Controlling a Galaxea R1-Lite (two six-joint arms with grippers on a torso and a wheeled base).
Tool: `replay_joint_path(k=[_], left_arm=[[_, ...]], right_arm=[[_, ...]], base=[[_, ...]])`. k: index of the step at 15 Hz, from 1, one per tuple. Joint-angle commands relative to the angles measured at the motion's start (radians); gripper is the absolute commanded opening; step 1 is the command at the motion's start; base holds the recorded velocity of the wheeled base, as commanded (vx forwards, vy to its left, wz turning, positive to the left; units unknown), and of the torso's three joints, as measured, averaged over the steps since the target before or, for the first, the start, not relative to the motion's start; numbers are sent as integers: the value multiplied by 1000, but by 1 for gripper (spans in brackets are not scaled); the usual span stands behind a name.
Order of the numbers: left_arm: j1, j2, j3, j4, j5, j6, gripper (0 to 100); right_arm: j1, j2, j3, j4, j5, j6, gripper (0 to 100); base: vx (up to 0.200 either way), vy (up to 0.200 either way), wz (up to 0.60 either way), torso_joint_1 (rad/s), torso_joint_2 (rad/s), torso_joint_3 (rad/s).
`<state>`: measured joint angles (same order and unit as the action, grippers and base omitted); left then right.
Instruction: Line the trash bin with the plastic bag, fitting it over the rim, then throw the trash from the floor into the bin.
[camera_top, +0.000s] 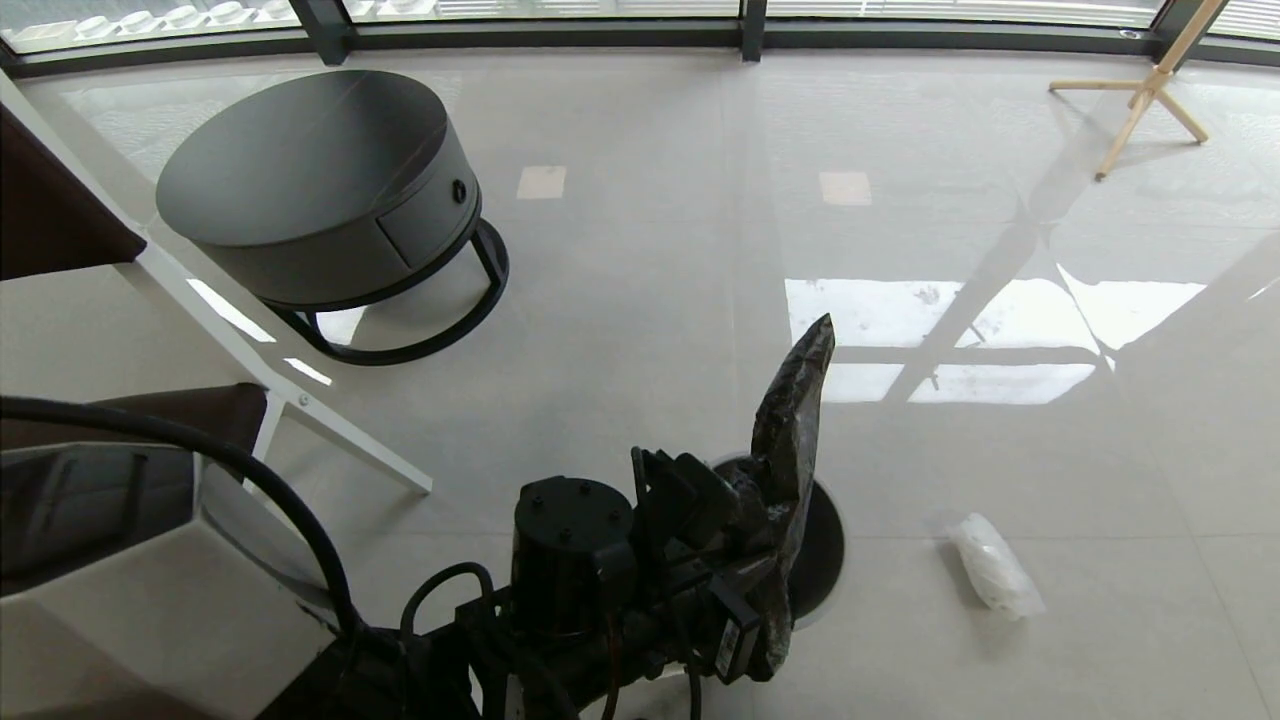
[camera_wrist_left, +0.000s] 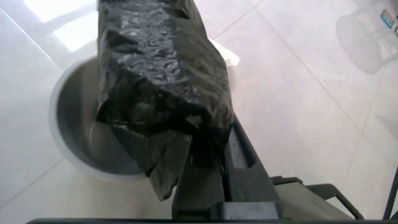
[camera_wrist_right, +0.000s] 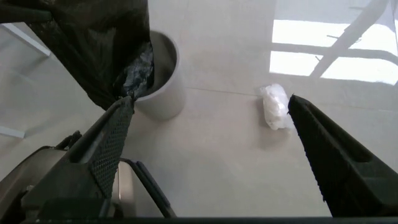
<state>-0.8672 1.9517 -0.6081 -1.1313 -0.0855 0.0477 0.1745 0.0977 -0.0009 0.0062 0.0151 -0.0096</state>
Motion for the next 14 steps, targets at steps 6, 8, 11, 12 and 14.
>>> replay_joint_path(k=[6, 8, 11, 12, 14], left_arm=[[16, 18, -4, 50, 0, 21, 0], [25, 38, -16, 62, 0, 28, 0], [40, 55, -65, 107, 0, 40, 0], [47, 55, -79, 134, 0, 51, 0], [57, 59, -124, 173, 0, 61, 0]], right_arm=[[2, 70, -205, -80, -4, 83, 100], [53, 286, -363, -64, -1, 195, 100], [154, 583, -473, -236, 0, 200, 100], [169, 660, -490, -298, 0, 200, 100], [172, 791, -530, -371, 26, 201, 100]], base=[[0, 0, 0, -4, 16, 7], [0, 0, 0, 0, 0, 0], [0, 0, 0, 0, 0, 0], [0, 0, 0, 0, 0, 0], [0, 0, 0, 0, 0, 0]])
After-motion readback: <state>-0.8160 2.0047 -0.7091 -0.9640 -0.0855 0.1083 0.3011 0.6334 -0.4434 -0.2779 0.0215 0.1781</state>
